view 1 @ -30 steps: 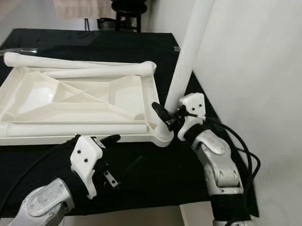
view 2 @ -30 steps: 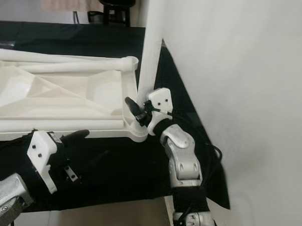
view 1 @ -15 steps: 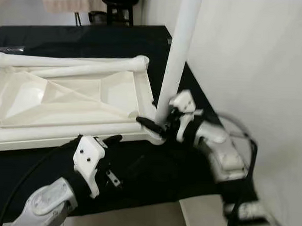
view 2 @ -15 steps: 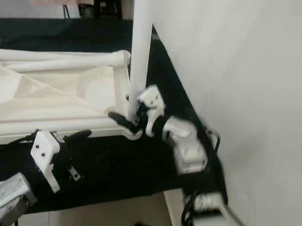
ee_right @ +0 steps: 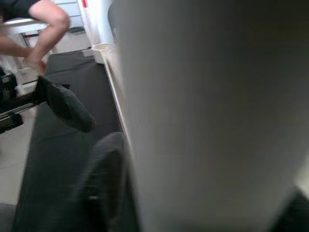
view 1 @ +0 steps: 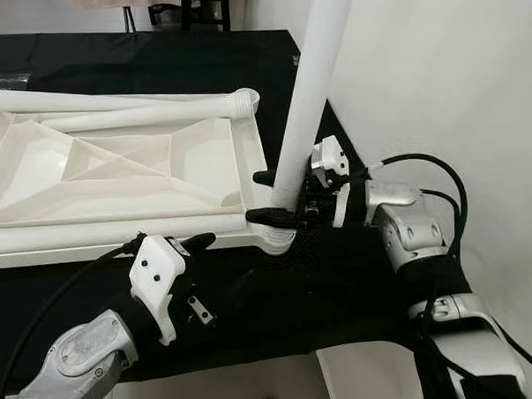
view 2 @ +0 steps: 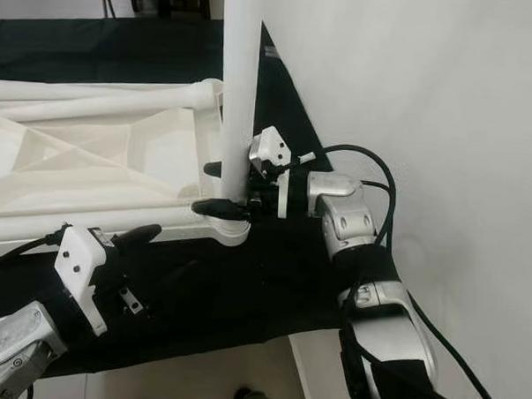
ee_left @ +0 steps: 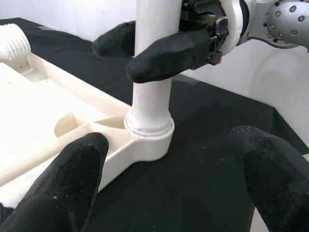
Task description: Building children table
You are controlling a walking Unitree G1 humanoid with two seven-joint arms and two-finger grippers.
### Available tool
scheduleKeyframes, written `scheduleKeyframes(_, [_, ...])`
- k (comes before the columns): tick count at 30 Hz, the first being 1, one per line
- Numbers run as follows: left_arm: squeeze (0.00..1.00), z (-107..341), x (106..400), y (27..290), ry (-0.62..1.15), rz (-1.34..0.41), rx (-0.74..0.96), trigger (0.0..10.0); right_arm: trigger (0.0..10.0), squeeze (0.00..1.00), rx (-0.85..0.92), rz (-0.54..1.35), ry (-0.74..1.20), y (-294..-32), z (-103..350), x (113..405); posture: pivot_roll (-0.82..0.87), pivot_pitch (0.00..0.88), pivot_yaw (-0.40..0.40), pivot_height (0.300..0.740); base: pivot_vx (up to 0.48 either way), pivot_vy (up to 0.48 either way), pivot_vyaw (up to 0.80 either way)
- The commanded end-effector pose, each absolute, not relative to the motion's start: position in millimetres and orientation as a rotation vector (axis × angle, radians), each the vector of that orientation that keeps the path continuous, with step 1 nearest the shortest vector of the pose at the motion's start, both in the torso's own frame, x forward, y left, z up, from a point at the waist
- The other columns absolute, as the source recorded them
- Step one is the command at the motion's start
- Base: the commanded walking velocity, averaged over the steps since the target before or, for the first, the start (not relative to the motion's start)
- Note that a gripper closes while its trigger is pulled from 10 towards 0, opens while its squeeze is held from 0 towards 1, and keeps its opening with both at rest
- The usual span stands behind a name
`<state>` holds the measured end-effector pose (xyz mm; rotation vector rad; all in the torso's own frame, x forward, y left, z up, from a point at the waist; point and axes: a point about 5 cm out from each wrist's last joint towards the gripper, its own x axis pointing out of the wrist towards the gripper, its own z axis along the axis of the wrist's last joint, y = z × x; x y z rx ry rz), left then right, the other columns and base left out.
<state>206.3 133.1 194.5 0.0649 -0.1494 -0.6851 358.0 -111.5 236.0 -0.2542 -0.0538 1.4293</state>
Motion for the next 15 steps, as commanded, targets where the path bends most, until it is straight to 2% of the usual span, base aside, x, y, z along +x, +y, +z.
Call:
scheduleKeyframes(1, [0.00, 192.4, 204.1, 132.0, -0.134, -0.693, 0.059, 10.0, 0.0, 0.00, -0.268, 1.504, -0.041, -106.3, 235.8, 356.6, 0.12, 0.205, -0.098, 0.740, 0.000, 0.000, 0.00])
scheduleKeyframes(10, [0.00, 191.9, 202.5, 131.8, -0.130, -0.696, 0.059, 10.0, 0.0, 0.00, -0.272, 1.526, -0.013, -112.4, 228.4, 359.6, 0.12, 0.202, -0.102, 0.740, 0.000, 0.000, 0.00])
scheduleKeyframes(14, [0.00, 191.4, 201.8, 131.5, -0.128, -0.698, 0.059, 10.0, 0.0, 0.00, -0.275, 1.448, -0.015, -116.5, 221.9, 362.1, 0.13, 0.200, -0.105, 0.740, 0.000, 0.000, 0.00])
scheduleKeyframes(15, [0.00, 191.2, 201.6, 131.9, -0.127, -0.697, 0.059, 10.0, 0.0, 0.00, -0.275, 1.347, 0.004, -121.3, 212.8, 364.4, 0.12, 0.198, -0.108, 0.740, 0.000, 0.000, 0.00])
